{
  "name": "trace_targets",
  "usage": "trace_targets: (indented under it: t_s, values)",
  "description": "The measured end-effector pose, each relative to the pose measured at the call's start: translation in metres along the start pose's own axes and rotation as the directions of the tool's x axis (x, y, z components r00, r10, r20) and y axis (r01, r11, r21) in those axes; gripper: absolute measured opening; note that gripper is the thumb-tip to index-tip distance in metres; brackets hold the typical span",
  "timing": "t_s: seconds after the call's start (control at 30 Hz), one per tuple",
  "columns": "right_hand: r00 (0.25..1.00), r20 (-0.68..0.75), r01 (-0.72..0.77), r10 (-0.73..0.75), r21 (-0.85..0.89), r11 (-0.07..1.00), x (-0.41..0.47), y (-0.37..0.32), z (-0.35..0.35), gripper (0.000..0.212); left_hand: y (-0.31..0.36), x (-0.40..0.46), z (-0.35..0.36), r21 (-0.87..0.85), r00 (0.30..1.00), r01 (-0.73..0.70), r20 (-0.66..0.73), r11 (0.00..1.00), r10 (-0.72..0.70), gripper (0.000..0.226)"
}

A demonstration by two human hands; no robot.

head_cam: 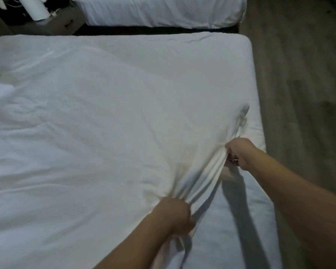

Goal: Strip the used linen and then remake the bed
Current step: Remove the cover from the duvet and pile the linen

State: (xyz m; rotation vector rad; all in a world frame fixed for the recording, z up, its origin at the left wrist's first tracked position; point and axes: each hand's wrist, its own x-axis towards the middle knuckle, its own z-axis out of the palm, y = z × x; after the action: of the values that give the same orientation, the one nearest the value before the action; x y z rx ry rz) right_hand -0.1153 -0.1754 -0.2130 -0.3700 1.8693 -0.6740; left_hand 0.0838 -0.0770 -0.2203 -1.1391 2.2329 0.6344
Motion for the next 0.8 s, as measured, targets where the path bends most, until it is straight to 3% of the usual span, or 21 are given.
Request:
trace_targets:
  t_s: [0.1, 0.17, 0.23, 0.3, 0.33, 0.4, 0.43, 0.5, 0.57, 0.63, 0.67, 0.8]
  values:
    - [0.999, 0.000, 0.032, -0.032, 0.088, 0.996, 0.005, 0.003, 0.014, 0.011, 0.006, 0.020, 0.026, 0.013, 0.996, 0.073, -0.048, 0.997, -0.072, 0.040]
    - [0.990, -0.057, 0.134, -0.128, 0.107, 0.985, 0.015, 0.013, 0.028, 0.043, 0.005, 0.018, 0.035, 0.034, 0.987, 0.023, -0.158, 0.999, -0.017, 0.039]
    - [0.943, -0.179, 0.274, -0.279, -0.056, 0.960, 0.007, 0.035, 0.038, 0.068, 0.002, 0.000, 0.042, 0.068, 0.939, -0.063, -0.334, 0.996, 0.082, 0.031]
    - [0.867, -0.243, 0.352, -0.434, -0.319, 0.880, -0.013, 0.067, 0.046, 0.069, 0.000, -0.025, 0.065, 0.026, 0.923, 0.015, -0.386, 1.000, -0.003, 0.019]
    - [0.839, -0.223, 0.366, -0.496, -0.443, 0.819, -0.023, 0.086, 0.050, 0.062, 0.002, -0.038, 0.084, -0.001, 0.905, 0.093, -0.416, 0.996, -0.085, 0.033]
    - [0.886, -0.053, 0.353, -0.460, -0.565, 0.746, -0.043, 0.123, 0.058, 0.043, 0.009, -0.065, 0.122, -0.031, 0.897, 0.230, -0.380, 0.973, -0.225, 0.071]
    - [0.922, 0.064, 0.349, -0.382, -0.563, 0.749, -0.053, 0.141, 0.063, 0.042, 0.010, -0.079, 0.137, -0.015, 0.883, 0.272, -0.393, 0.962, -0.256, 0.077]
    - [0.935, 0.270, 0.339, -0.228, -0.501, 0.796, -0.077, 0.172, 0.074, 0.041, 0.009, -0.102, 0.164, -0.030, 0.853, 0.327, -0.421, 0.945, -0.309, 0.067]
    - [0.907, 0.378, 0.356, -0.183, -0.460, 0.814, -0.099, 0.193, 0.086, 0.034, 0.005, -0.113, 0.178, -0.116, 0.820, 0.324, -0.461, 0.939, -0.340, 0.042]
    - [0.916, 0.356, 0.332, -0.187, -0.407, 0.851, -0.110, 0.203, 0.093, 0.033, 0.003, -0.119, 0.180, -0.178, 0.807, 0.314, -0.468, 0.933, -0.361, 0.019]
    - [0.928, 0.315, 0.317, -0.196, -0.398, 0.861, -0.111, 0.205, 0.092, 0.034, 0.003, -0.120, 0.178, -0.177, 0.812, 0.306, -0.464, 0.936, -0.353, 0.017]
    - [0.958, 0.176, 0.281, -0.228, -0.390, 0.877, -0.109, 0.213, 0.074, 0.036, 0.024, -0.137, 0.198, -0.018, 0.885, 0.270, -0.390, 0.963, -0.256, 0.035]
